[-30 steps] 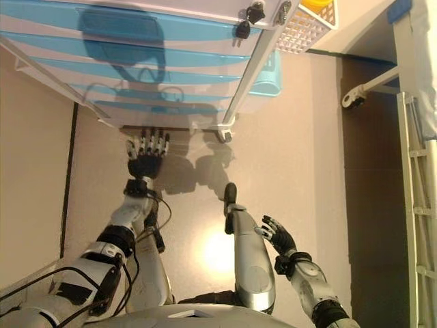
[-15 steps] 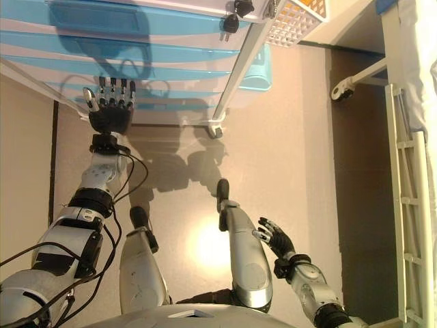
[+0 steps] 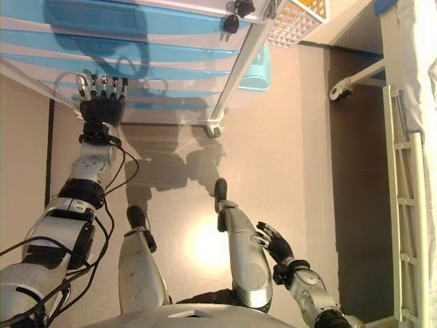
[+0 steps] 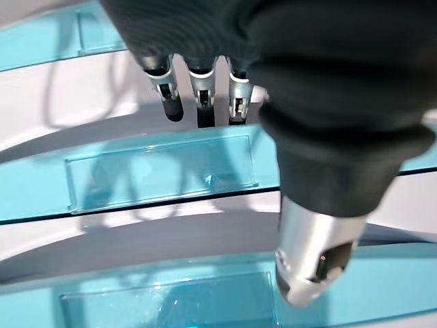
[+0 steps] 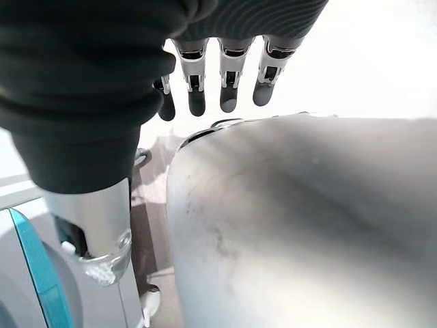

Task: Open the drawer and pick up the medicine

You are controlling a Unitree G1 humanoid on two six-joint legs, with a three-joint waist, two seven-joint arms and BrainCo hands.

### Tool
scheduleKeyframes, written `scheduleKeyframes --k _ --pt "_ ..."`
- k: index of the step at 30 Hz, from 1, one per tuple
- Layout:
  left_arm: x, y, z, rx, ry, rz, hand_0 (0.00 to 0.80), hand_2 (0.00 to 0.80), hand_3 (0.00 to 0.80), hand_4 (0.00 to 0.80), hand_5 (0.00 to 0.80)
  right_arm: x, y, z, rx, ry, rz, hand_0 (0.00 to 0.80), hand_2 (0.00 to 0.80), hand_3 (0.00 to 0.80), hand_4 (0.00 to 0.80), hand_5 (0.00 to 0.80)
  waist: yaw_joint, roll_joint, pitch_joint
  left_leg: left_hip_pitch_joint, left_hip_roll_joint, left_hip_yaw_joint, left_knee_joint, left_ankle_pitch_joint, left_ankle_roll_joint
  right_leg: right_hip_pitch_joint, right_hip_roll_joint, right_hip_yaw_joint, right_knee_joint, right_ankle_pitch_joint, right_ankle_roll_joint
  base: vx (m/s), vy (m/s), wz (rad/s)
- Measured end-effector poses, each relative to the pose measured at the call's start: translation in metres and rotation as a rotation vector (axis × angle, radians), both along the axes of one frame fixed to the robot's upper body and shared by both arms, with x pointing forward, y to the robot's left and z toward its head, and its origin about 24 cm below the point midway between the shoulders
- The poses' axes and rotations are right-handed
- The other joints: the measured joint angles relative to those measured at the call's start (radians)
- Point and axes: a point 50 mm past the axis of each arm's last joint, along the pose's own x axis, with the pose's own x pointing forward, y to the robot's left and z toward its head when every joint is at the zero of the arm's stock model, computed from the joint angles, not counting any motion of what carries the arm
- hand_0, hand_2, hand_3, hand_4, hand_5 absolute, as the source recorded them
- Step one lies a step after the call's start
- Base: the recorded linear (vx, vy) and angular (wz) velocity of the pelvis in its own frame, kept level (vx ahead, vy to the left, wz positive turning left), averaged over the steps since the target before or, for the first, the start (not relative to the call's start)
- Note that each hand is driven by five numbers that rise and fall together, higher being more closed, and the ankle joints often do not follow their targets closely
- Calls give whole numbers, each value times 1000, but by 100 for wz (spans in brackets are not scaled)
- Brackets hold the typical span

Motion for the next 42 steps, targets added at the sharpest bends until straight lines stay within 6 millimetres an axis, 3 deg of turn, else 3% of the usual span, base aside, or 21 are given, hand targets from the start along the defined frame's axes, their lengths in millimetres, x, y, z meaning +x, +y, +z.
scheduleKeyframes --k 1,2,9,17,34,42 --pt "0 0 1 2 -5 -1 436 436 436 436 436 0 0 0 0 -3 0 0 0 0 0 0 0 0 0 -2 0 -1 0 0 0 0 1 0 -1 0 0 14 -48 5" --pt "0 -1 1 9 -9 -5 800 800 800 800 800 0 0 0 -1 -4 -1 0 0 0 0 0 1 0 0 -3 0 -3 0 0 -1 1 2 0 -3 0 0 12 -46 5" --pt "0 2 0 14 17 32 800 800 800 800 800 -1 2 0 7 -5 -3 0 0 0 0 0 -12 -1 0 -6 3 -21 -3 5 -9 18 12 -2 -24 7 -9 6 -20 6" --pt "-2 2 -16 28 80 28 800 800 800 800 800 0 3 0 6 -7 -11 0 0 0 0 0 -9 -1 0 31 2 -23 -22 7 -13 60 13 -6 -41 6 -8 -4 3 2" --pt "-27 -11 -67 20 38 -75 800 800 800 800 800 1 4 1 -4 -10 -37 0 0 0 0 0 39 2 1 69 -1 -23 -60 19 -16 92 10 -19 -53 6 -8 -2 4 1" --pt "-58 -18 -108 -19 30 -109 800 800 800 800 800 2 3 2 -9 -3 -45 0 0 0 0 0 61 11 7 99 -3 -22 -80 23 -14 122 10 -23 -70 2 -3 0 0 0"
